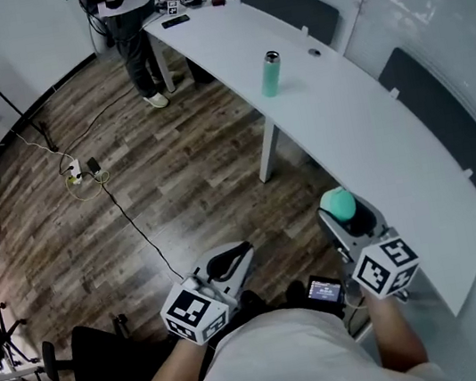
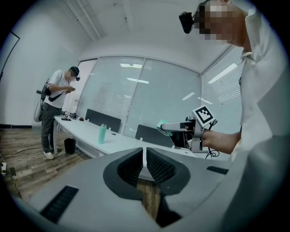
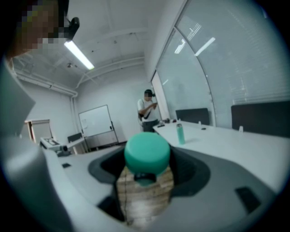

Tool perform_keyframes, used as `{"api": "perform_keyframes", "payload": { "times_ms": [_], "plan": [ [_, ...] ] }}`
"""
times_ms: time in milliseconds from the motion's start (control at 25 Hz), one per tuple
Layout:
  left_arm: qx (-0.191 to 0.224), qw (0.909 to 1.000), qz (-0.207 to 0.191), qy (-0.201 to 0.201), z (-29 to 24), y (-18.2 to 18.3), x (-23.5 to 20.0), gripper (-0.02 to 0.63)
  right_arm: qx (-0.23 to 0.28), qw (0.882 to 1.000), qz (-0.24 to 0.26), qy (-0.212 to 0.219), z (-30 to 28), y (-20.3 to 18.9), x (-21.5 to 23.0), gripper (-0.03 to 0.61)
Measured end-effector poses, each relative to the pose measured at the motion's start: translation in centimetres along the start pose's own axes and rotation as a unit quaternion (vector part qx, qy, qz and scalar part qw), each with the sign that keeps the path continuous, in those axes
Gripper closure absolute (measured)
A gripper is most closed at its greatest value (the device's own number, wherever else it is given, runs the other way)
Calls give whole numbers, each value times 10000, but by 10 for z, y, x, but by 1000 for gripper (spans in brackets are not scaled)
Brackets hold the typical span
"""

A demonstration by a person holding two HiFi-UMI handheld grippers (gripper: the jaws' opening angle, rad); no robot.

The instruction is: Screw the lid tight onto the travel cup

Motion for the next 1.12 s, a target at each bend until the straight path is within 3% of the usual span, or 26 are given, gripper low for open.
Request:
{"api": "perform_keyframes", "payload": {
  "times_ms": [600,1120],
  "plan": [
    [38,9990,423,-166,2,-12,-17,568,-128,9998,132,-82,-17,2,-8,264],
    [-115,9987,410,262,-65,1,-65,568,-138,9991,31,388,-111,21,60,264]
  ]
}}
Point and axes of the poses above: the fingertips, and each gripper's own axes: z backward along the fingers, x to its right, y out of its top, the point moved 6 cm from there along z, backward along the fingers, and after that the axes turned 4 degrees about x, right-handed, at the moved point
